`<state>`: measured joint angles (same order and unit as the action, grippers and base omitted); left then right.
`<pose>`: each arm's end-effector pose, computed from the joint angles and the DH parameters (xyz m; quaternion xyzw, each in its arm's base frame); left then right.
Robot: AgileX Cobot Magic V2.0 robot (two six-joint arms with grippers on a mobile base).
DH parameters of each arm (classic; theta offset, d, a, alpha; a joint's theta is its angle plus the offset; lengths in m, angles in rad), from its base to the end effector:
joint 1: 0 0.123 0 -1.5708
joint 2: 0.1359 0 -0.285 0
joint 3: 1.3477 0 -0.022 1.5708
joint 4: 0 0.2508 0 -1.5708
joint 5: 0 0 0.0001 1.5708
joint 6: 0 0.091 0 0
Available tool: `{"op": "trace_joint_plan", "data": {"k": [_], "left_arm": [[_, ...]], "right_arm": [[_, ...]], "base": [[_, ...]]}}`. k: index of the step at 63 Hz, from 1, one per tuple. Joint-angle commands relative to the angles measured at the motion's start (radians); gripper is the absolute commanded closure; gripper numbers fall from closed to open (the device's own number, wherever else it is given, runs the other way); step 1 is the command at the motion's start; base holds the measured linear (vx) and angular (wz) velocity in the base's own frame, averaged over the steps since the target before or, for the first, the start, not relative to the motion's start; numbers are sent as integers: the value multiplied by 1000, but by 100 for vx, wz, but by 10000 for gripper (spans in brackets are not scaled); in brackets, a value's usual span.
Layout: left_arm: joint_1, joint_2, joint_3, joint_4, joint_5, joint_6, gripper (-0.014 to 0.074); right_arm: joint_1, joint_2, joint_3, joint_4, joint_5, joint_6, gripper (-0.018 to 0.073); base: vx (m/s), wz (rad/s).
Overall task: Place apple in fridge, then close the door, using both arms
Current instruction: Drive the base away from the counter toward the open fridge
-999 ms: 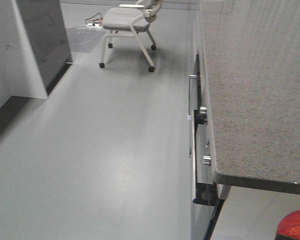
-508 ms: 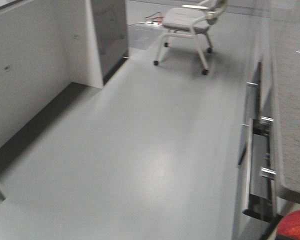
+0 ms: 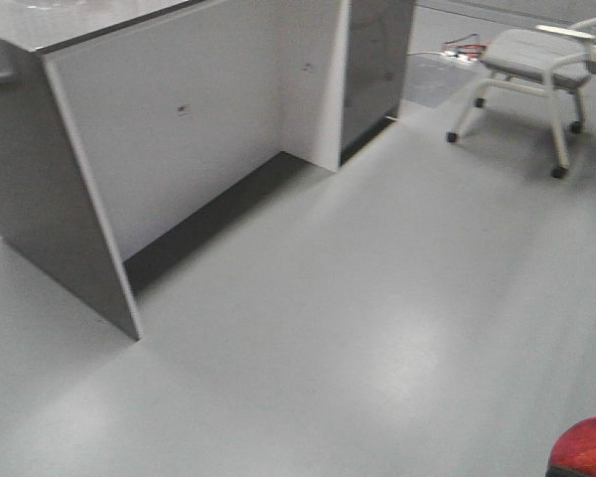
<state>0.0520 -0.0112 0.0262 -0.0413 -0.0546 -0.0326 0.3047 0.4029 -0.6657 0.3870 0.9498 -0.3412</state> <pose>0.0560 0.0031 0.2099 -0.0424 0.6595 -0.0075 0.7504 0.0456 0.0436 0.3296 -0.2508 0.8313 0.1821 0.4613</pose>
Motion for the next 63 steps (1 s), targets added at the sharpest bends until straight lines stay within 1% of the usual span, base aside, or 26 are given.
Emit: {"op": "trace_joint_plan", "data": {"k": [1, 34, 63], "left_arm": [[-2, -16, 28, -6, -75, -10, 603], [-2, -16, 28, -6, -75, -10, 603], [-2, -16, 28, -6, -75, -10, 603]], "right_arm": [[-2, 7, -26, 18, -75, -6, 172], [-2, 7, -26, 18, -75, -6, 172], [-2, 7, -26, 18, -75, -6, 172]], "base": [[-2, 49], [-1, 45], [2, 33]]}}
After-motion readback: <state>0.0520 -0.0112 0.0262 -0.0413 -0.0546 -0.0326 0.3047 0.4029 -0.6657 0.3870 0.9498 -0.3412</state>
